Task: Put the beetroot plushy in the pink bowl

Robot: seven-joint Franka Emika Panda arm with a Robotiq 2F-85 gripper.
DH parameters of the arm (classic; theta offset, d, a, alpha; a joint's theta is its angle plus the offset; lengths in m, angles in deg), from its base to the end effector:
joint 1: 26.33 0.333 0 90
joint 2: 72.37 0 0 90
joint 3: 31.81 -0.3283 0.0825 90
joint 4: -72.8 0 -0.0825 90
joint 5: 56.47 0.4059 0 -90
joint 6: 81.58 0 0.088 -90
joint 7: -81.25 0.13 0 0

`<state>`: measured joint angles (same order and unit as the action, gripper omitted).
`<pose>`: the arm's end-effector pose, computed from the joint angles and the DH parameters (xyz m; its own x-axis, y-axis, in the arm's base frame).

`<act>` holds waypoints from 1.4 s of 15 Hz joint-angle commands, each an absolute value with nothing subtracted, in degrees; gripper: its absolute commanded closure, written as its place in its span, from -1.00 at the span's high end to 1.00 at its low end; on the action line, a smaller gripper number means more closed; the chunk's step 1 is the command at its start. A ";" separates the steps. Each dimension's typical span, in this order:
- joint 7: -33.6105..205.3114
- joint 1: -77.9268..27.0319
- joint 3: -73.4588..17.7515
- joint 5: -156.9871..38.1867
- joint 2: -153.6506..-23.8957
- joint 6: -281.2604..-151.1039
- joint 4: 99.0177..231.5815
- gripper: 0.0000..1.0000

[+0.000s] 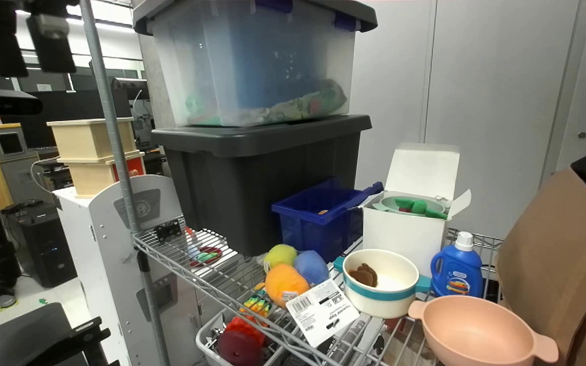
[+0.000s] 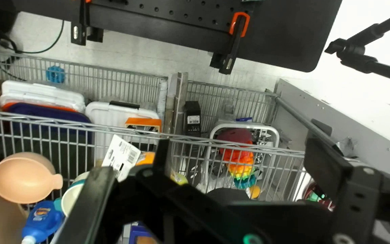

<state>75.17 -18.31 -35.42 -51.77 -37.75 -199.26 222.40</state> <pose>0.3696 0.0814 0.4273 0.9648 0.2582 0.0499 0.2600 -0.9650 -0.0334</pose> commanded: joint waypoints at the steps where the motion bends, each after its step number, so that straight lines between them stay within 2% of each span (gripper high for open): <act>1: 75.37 -20.68 -35.30 -56.38 -38.80 -199.32 219.36 1.00; 14: 85.61 -30.20 -33.72 -63.05 -49.52 -210.02 216.36 1.00; 21: 95.55 -32.77 -33.74 -64.59 -63.42 -215.97 208.45 1.00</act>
<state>90.89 -32.02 -33.72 -62.27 -56.08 -213.37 213.77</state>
